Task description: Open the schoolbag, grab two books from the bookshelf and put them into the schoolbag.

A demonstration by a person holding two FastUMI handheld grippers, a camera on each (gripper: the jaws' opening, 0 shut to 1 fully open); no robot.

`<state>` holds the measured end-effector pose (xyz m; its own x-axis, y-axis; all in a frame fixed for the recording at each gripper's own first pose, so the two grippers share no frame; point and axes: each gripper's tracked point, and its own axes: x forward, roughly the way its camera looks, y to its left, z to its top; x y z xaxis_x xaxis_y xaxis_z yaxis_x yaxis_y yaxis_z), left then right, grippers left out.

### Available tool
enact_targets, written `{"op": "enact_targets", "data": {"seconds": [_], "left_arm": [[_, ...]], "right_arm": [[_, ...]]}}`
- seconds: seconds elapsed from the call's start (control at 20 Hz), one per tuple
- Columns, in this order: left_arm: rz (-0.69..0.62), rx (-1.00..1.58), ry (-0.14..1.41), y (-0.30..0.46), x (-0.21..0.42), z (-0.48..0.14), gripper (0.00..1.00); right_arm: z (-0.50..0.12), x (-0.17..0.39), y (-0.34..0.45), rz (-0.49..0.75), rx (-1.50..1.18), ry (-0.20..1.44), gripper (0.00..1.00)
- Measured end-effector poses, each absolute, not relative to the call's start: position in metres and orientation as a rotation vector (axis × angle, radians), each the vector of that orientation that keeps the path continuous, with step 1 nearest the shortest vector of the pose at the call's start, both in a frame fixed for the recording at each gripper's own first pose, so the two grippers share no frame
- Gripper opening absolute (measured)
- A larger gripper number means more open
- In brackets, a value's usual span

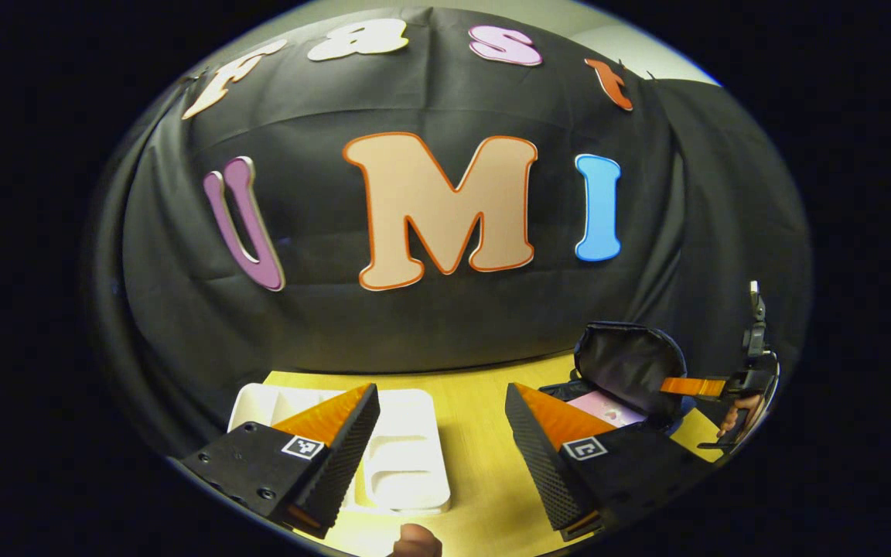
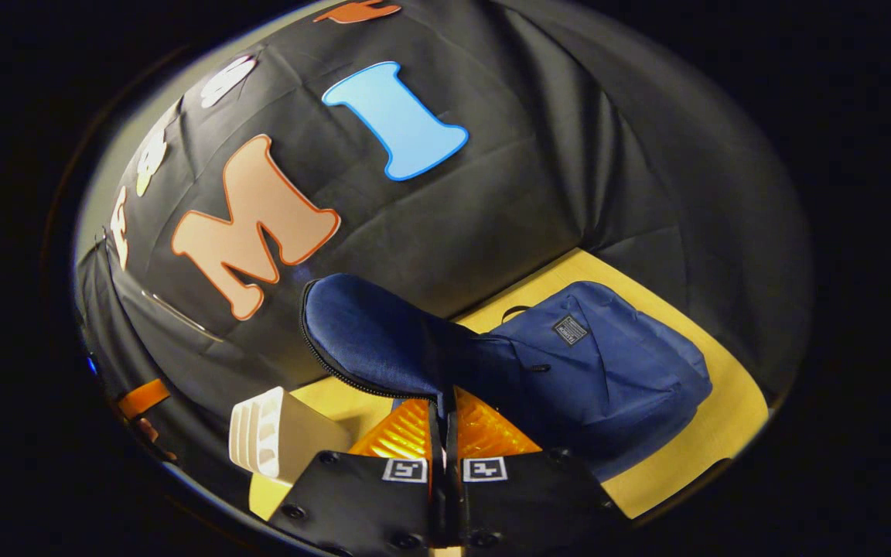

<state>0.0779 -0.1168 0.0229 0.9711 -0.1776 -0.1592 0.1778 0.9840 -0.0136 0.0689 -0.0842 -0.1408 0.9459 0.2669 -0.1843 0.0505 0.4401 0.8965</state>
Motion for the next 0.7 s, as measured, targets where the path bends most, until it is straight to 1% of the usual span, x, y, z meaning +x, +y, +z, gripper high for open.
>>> {"op": "enact_targets", "data": {"seconds": [0.05,0.15,0.2,0.25,0.3,0.4,0.5,0.55,0.6,0.65,0.7], "left_arm": [[-0.163,-0.003,0.149,-0.105,0.071,0.024,0.95],[-0.149,0.003,0.16,-0.096,0.064,0.021,0.94],[-0.147,-0.002,0.165,-0.091,0.063,0.023,0.95],[-0.151,-0.009,0.171,-0.088,0.063,0.025,0.95],[-0.156,-0.016,0.174,-0.084,0.061,0.027,0.95],[-0.157,-0.01,0.173,-0.072,0.061,0.031,0.94],[-0.164,-0.008,0.172,-0.072,0.062,0.028,0.96],[-0.166,-0.011,0.174,-0.067,0.063,0.026,0.95],[-0.165,-0.015,0.173,-0.062,0.063,0.027,0.96],[-0.168,-0.023,0.168,-0.06,0.062,0.029,0.94],[-0.168,-0.025,0.158,-0.055,0.06,0.032,0.95]], "right_arm": [[-0.139,0.067,-0.082,0.131,1.081,0.326,0.03],[-0.137,0.062,-0.073,0.121,1.038,0.347,0.04],[-0.136,0.06,-0.069,0.122,1.026,0.359,0.04],[-0.134,0.054,-0.062,0.12,1.017,0.368,0.07],[-0.133,0.047,-0.058,0.12,1.012,0.379,0.07],[-0.126,0.036,-0.045,0.125,0.977,0.384,0.4],[-0.116,0.03,-0.04,0.127,0.923,0.369,0.54],[-0.104,0.025,-0.035,0.146,0.885,0.351,0.67],[-0.081,0.027,-0.012,0.15,0.836,0.324,0.79],[-0.062,0.026,-0.009,0.147,0.759,0.286,0.92],[-0.045,0.025,-0.007,0.147,0.711,0.257,0.94]]}}
